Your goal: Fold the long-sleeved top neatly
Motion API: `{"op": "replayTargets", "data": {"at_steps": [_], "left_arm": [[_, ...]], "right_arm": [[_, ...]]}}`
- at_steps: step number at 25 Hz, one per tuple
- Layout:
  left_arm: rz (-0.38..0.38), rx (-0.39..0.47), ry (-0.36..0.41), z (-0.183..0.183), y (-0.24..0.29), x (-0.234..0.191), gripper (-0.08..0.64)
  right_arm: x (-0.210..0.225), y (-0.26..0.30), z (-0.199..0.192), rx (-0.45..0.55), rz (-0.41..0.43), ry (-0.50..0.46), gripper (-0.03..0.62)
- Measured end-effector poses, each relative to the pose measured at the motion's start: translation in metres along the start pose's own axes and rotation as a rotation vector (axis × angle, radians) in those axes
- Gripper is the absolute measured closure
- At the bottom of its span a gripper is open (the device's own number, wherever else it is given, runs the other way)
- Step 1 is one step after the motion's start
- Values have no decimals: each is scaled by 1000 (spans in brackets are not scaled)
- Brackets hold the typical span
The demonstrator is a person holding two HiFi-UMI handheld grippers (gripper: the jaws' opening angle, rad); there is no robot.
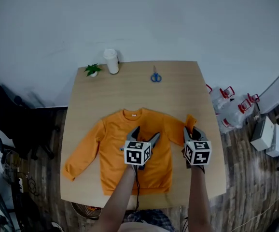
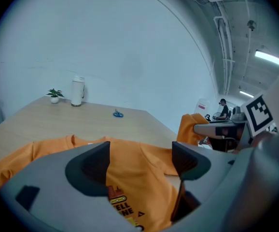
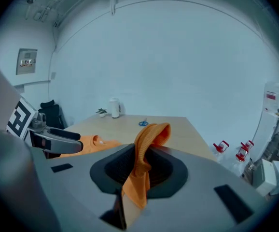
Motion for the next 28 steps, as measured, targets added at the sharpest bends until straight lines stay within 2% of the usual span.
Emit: {"op": "replayTargets", "data": {"at_steps": [17,28], "left_arm": [[195,46,-112,-12,-85,-105,157],[303,39,-176,-34,-129,-156,158]], "right_arm": [[-160,74,45,8,311,-145,518],[-249,113,35,-44,468,-196,517]]}}
Point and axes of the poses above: the fingertips, and each gripper's own axes: y forward along the fingers, x to its right, z out of its top, the point moved 7 cm from there along -y, backward along the fingers, and after that the axes turned 1 degree about -z, right-handed, at the moved point
